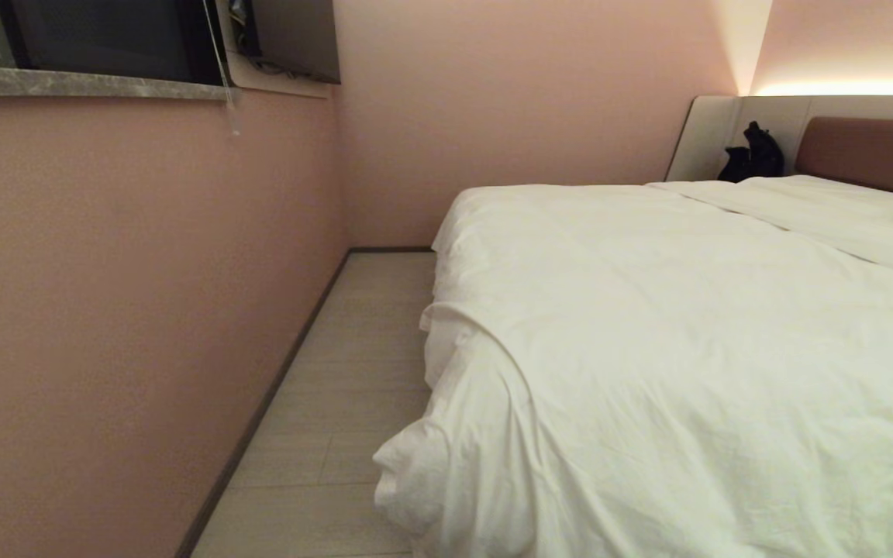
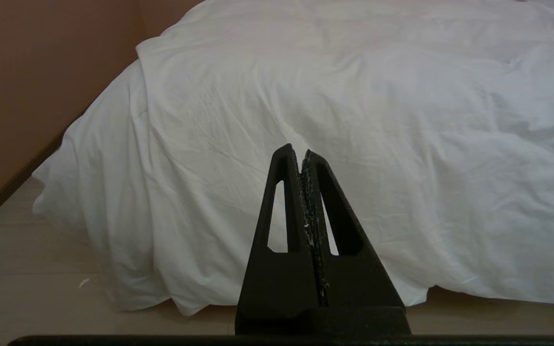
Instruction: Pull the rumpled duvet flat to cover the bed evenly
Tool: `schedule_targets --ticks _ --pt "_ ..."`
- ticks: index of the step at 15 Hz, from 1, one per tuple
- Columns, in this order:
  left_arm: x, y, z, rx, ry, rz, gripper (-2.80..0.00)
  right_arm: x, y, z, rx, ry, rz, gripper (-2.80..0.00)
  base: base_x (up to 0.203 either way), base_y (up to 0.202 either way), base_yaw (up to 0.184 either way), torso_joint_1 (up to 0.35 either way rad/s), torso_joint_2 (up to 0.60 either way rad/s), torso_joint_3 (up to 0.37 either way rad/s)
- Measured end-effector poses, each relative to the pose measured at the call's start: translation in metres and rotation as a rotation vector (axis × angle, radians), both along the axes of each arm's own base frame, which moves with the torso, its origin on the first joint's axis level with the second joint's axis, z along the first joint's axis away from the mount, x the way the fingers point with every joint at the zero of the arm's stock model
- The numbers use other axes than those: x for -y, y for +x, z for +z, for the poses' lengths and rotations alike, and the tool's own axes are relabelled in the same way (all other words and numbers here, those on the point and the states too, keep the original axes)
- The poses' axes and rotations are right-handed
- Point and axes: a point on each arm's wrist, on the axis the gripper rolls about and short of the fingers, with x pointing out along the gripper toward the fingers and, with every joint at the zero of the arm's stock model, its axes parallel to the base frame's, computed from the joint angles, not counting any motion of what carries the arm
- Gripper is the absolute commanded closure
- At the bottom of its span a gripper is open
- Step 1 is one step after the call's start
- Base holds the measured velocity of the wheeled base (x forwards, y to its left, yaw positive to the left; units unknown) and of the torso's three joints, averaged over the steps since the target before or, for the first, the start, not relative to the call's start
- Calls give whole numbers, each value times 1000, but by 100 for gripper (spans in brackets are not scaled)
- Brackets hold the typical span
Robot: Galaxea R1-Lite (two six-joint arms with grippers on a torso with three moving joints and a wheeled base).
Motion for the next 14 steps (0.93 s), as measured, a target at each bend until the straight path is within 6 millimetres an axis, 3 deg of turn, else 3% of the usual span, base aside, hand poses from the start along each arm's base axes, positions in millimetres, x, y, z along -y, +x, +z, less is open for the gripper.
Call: schedule_targets --ticks 14 --pt "0 0 0 0 0 0 0 0 0 0 0 0 0 0 0 0 0 0 0 0"
